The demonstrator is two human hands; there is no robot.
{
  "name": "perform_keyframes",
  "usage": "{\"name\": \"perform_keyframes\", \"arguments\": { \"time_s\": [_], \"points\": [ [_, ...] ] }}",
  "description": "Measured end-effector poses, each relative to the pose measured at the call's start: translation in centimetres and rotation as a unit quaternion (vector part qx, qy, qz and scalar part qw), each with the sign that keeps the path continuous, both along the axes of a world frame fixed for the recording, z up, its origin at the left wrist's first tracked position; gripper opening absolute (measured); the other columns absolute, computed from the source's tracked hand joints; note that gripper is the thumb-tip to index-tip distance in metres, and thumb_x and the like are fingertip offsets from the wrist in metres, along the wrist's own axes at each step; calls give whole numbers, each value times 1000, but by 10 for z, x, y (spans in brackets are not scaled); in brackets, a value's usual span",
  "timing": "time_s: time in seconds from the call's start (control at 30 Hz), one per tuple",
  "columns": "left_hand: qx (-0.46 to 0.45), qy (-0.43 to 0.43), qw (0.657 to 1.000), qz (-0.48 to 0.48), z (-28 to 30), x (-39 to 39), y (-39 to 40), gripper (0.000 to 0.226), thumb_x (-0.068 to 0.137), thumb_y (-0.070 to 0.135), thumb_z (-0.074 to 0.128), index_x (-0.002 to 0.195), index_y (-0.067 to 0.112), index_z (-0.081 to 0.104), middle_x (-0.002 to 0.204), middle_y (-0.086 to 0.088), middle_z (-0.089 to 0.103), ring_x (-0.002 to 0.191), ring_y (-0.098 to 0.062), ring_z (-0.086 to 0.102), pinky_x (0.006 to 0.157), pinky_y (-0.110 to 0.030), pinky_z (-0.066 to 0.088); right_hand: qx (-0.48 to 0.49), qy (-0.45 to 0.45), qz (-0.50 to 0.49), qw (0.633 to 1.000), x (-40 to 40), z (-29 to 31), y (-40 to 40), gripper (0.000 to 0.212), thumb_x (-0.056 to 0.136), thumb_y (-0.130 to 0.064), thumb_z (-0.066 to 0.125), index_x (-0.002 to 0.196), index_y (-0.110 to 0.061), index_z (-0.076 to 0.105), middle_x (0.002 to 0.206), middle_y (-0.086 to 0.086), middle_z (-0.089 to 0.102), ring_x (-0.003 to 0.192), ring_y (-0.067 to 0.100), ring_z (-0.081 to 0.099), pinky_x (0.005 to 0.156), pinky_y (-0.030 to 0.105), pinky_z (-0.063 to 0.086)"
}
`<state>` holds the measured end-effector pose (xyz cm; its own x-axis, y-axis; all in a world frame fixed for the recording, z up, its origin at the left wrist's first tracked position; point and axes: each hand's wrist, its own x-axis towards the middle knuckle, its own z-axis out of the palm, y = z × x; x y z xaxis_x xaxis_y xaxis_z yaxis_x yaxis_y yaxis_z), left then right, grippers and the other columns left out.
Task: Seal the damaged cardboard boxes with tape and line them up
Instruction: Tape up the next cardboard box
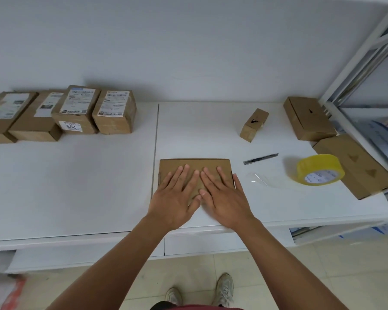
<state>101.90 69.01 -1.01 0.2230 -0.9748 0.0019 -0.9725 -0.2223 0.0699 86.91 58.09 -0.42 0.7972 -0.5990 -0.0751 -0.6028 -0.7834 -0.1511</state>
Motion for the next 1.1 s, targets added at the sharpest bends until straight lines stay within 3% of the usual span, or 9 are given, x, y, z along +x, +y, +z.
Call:
{"name": "perform_keyframes", "arguments": {
  "time_s": [0.3, 0.47, 0.57, 0.67, 0.8, 0.87, 0.93, 1.0, 1.1],
  "points": [
    [-9, 20, 1000, 19, 1, -2, -4, 85, 90, 64, 0, 158, 15, 13, 166, -4, 4, 153, -17, 0, 124, -35, -1, 28, -21, -6, 999, -2, 1, -6, 68, 101, -57, 14, 158, -19, 11, 165, -9, 2, 151, 9, -7, 121, 37, -8],
    [-47, 74, 994, 72, 21, -12, -15, 83, 79, 64, 27, 138, 12, 52, 147, -7, 46, 133, -33, 44, 113, -45, 28, 85, -112, -26, 990, -33, 24, -33, 70, 102, -53, 30, 157, -13, 13, 166, -1, 6, 152, 13, 0, 124, 36, 5],
    [-73, 97, 982, 142, 37, -27, -36, 63, 82, 56, 44, 128, 13, 53, 135, -8, 50, 118, -34, 47, 100, -47, 35, -13, -192, -101, 976, -82, 45, -74, 57, 100, -34, 51, 147, -2, 40, 157, 15, 34, 150, 30, 18, 120, 42, 16],
    [-176, 120, 974, 74, 44, -64, -69, 37, 87, 30, 54, 117, 9, 60, 117, -10, 59, 109, -33, 53, 91, -40, 40, -91, -206, -193, 955, -136, 60, -121, 45, 96, -25, 57, 131, 2, 56, 143, 22, 48, 145, 39, 27, 115, 52, 27],
    [-100, 222, 970, -23, 38, -133, -121, 40, 97, 28, 48, 136, 15, 51, 133, -2, 53, 120, -23, 50, 97, -34, 42, -36, -108, -262, 958, -184, 70, -172, 56, 96, -43, 34, 137, -7, 49, 142, 15, 48, 140, 33, 31, 110, 47, 26],
    [-17, 169, 985, -30, 26, -160, -142, 47, 99, 30, 43, 143, 15, 41, 145, -5, 41, 129, -25, 41, 102, -37, 41, -12, -63, -252, 966, -192, 70, -189, 48, 99, -44, 36, 128, -9, 54, 129, 14, 56, 121, 34, 48, 101, 45, 33],
    [46, 120, 992, -3, 15, -176, -153, 53, 98, 31, 42, 146, 12, 33, 150, -8, 32, 131, -29, 37, 101, -38, 40, 24, -73, -244, 967, -194, 71, -200, 37, 97, -44, 40, 101, -11, 56, 106, 11, 61, 95, 33, 57, 83, 42, 44],
    [48, 107, 993, 34, 8, -183, -158, 56, 95, 32, 43, 146, 12, 30, 150, -9, 28, 128, -31, 36, 98, -38, 41, 70, -99, -237, 964, -191, 73, -205, 32, 93, -44, 48, 85, -13, 48, 85, 5, 55, 82, 30, 56, 72, 41, 45],
    [6, 89, 994, 63, 3, -184, -159, 59, 92, 33, 46, 145, 16, 29, 150, -9, 28, 127, -31, 36, 100, -38, 38, 124, -123, -233, 957, -186, 73, -206, 32, 90, -44, 54, 83, -14, 46, 77, 2, 50, 80, 29, 56, 74, 44, 48]
  ]
}}
